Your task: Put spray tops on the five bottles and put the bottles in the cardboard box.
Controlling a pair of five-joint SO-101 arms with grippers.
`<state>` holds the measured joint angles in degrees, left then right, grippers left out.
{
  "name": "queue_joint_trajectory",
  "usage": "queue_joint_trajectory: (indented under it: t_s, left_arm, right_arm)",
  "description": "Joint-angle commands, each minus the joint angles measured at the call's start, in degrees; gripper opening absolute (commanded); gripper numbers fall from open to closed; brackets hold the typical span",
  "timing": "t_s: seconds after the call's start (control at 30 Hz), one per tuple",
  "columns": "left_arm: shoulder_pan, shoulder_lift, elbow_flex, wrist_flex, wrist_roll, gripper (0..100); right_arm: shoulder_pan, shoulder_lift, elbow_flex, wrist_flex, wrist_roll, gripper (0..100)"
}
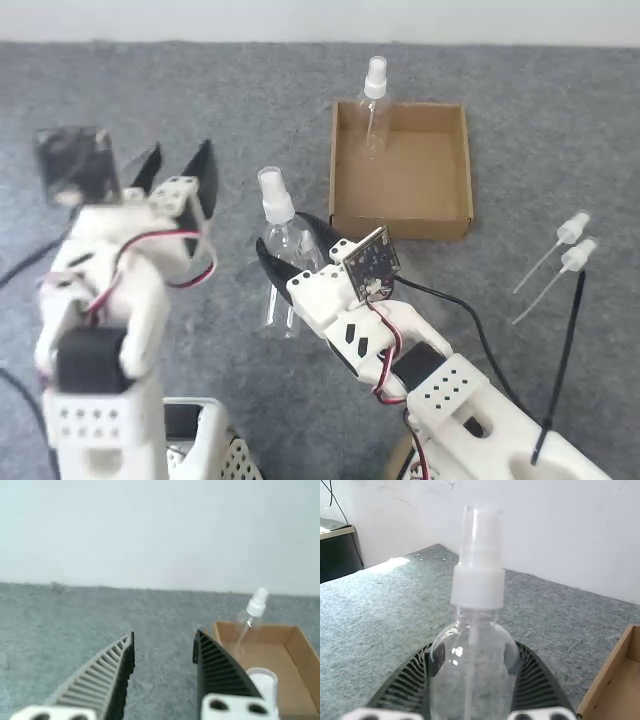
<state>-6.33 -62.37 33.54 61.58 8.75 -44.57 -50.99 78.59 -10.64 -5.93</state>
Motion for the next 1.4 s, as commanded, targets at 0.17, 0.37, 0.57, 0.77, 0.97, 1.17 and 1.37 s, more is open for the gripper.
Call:
queue_joint_trajectory:
  t_s: [0.17, 0.37, 0.57, 0.77, 0.97, 1.17, 1.37]
  left_arm:
    - [-0.7, -18.2, 14.2, -0.18, -2.11, 18]
    - [-0.18, -21.1, 24.13, -0.88, -3.52, 18]
    - [10.29, -21.45, 27.21, 0.53, -5.8, 21]
    - [15.74, -21.54, 27.3, 3.08, -5.71, 31]
    - [15.65, -21.19, 33.19, -5.01, -5.89, 31]
    - [15.56, -21.1, 36.62, -9.05, -6.07, 31]
    - [15.56, -21.1, 36.79, -9.05, -6.07, 31]
  right_arm:
    - [5.85, -2.15, -16.62, 16.66, 0.35, 0.6]
    - [6.64, 1.98, -30.86, 25.45, 0.62, 0.6]
    - [9.19, 18.15, -45.1, 26.15, 0.62, 0.6]
    - [9.8, 28.97, -52.57, 25.8, 0.44, 0.6]
    - [6.2, 29.49, -52.92, 28.53, 0.44, 0.6]
    - [5.49, 22.2, -51.08, 34.86, 0.62, 0.6]
    - [5.49, 12.62, -46.33, 40.57, 0.62, 0.6]
